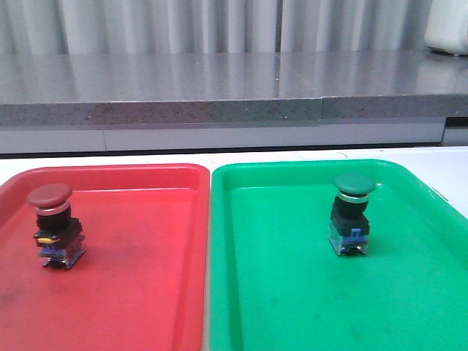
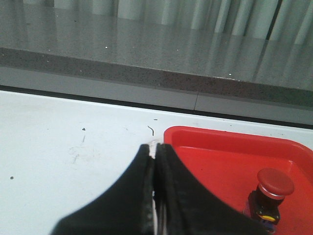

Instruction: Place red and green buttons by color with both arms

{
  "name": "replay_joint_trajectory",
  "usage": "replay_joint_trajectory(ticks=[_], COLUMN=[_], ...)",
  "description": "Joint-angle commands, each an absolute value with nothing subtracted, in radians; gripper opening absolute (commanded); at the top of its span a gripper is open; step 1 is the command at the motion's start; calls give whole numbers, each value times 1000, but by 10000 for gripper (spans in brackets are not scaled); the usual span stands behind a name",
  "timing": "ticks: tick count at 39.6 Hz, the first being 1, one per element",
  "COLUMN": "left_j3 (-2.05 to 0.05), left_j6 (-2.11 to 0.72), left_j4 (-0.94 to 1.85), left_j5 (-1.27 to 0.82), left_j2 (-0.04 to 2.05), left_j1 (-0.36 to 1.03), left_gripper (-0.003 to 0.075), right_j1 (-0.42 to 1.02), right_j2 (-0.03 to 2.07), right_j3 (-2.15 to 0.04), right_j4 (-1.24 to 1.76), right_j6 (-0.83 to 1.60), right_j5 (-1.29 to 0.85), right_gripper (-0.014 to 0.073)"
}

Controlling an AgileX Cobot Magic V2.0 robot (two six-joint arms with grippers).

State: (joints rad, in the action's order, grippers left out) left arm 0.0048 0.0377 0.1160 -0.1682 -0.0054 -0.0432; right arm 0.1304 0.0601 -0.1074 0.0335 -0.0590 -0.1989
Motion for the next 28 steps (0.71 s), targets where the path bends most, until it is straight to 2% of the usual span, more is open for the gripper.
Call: replay_joint_trajectory(ticks=[1,8,28], left_j3=[29,29,29], left_j6=[36,36,36], left_j4=[127,127,127], left_j5=[-80,-80,-80], left_j2=[-22,-22,-21], left_j1=[-44,-44,-44], left_gripper=[-20,-20,-20], right_j1=[50,-46,-53], right_j2=[34,-26,-26], right_j3=[-67,23,21], right_j4=[23,25,25], right_j6=[-49,-49,-49], right_j5=[-93,-100,-136], right_gripper=[-125,-125,-125])
